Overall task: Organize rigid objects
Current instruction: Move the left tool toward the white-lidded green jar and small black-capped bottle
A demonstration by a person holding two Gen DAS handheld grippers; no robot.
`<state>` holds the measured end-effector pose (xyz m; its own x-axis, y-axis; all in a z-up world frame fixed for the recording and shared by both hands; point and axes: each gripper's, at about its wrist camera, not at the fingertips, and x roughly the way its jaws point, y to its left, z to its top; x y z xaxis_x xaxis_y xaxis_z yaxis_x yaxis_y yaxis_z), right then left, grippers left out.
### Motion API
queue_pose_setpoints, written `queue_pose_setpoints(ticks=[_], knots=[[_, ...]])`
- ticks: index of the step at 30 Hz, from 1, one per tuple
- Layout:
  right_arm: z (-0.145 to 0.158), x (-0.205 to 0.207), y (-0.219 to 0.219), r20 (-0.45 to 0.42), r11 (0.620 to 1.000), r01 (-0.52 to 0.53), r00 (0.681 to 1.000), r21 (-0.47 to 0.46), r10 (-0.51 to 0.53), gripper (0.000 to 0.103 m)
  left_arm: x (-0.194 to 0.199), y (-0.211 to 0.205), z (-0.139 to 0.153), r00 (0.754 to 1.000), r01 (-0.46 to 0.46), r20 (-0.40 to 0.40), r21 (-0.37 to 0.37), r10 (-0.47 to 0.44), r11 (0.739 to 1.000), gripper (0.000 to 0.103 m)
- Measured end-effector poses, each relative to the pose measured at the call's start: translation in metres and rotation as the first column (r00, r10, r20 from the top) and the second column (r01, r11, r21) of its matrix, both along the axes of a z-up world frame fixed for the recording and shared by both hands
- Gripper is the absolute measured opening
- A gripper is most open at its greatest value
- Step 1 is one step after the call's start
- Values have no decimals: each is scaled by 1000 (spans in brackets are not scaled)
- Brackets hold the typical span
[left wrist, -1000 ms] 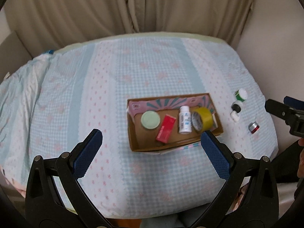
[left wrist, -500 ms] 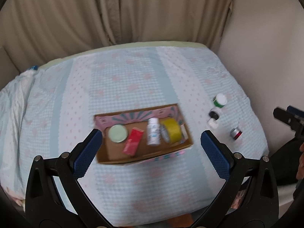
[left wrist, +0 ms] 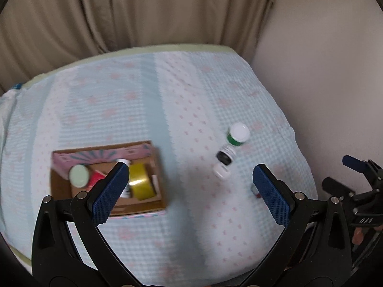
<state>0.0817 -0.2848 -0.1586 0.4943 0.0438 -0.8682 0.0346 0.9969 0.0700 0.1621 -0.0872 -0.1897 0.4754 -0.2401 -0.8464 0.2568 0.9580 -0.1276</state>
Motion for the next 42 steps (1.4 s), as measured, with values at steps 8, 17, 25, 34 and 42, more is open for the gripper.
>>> queue_pose_setpoints(ticks=[8, 17, 25, 34, 42], knots=[[-40, -5, -35, -38, 1000, 0, 999, 18, 0, 103, 28, -67, -40, 984, 163, -76, 34, -160, 986, 103], [-105, -4, -54, -119, 998, 58, 991, -12, -59, 98, 74, -138, -114, 920, 373, -167, 97, -354, 923, 103], [-167, 3, -57, -199, 996, 80, 976, -48, -88, 88, 103, -182, -193, 845, 505, -296, 170, -444, 847, 103], [-237, 31, -43, -334, 996, 41, 940, -82, -66, 83, 129, -205, -262, 777, 587, -406, 190, -482, 787, 98], [-271, 49, -29, -371, 992, -29, 928, -120, -17, 74, 141, -216, -299, 725, 646, -452, 183, -520, 741, 79]])
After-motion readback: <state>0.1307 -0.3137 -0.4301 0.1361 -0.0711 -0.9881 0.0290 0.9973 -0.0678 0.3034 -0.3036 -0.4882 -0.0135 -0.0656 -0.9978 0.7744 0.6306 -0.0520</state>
